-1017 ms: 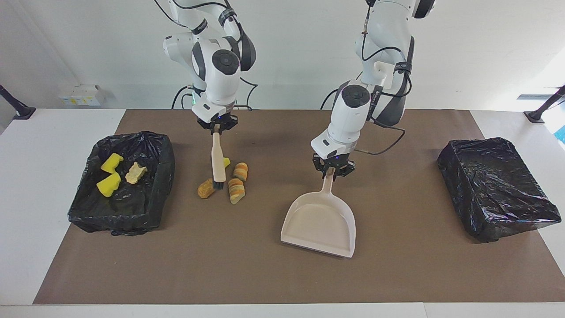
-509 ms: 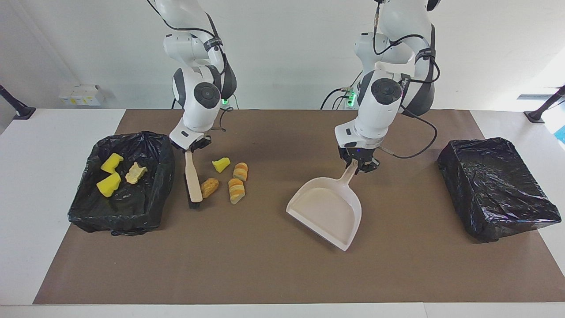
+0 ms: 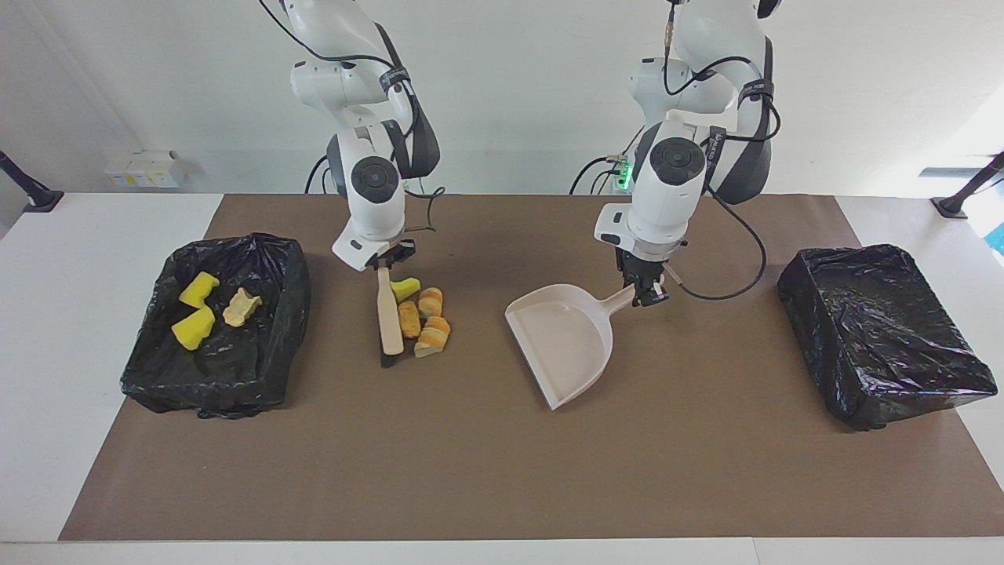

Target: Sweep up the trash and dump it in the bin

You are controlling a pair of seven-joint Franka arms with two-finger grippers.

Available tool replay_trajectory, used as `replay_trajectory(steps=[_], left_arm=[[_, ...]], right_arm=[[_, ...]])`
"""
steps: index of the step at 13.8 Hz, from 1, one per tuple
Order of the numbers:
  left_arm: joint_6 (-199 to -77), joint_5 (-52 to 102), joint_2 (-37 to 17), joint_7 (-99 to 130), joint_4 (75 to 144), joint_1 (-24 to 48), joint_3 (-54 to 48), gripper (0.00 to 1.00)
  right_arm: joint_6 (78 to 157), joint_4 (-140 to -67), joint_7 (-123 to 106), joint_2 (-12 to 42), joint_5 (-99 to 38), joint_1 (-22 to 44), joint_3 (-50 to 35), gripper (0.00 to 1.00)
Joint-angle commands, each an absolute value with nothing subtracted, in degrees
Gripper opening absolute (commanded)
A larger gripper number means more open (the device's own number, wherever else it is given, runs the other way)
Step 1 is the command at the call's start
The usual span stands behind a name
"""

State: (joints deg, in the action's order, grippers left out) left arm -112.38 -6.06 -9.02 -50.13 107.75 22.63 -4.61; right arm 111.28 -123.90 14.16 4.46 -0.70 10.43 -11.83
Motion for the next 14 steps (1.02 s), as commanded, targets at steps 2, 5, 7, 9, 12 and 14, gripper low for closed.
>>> replay_trajectory(steps=[2,5,7,9,12,14], left_arm=[[-112.9,-9.7,-7.3,-52.4,111.5,26.5,-4.2,0.00],[-113.1,-9.7,-6.5,-55.7,113.6,27.0,-4.2,0.00],[-115.6,-9.7,-5.3,-55.7,116.4,27.1,-4.3,0.00],[-118.8,-9.5,-4.6,-55.7,118.6,27.0,-4.3,0.00],[-119.0,-9.5,-4.6,-55.7,118.7,26.8,-4.3,0.00],[-119.0,-9.4,-4.5,-55.5,118.9,26.9,-4.3,0.00]], right_arm=[[109.0,-117.8,21.8,6.8,-2.8,13.5,-11.8,0.00],[100.8,-114.1,25.6,4.1,-2.3,12.0,-11.3,0.00],[97.5,-115.2,26.4,1.3,0.0,9.8,-11.2,0.00],[99.7,-120.6,26.5,-1.8,4.1,9.8,-11.5,0.00],[102.3,-125.1,27.6,-1.9,4.5,10.5,-11.8,0.00],[103.9,-126.0,28.6,-0.4,4.0,11.7,-12.0,0.00]])
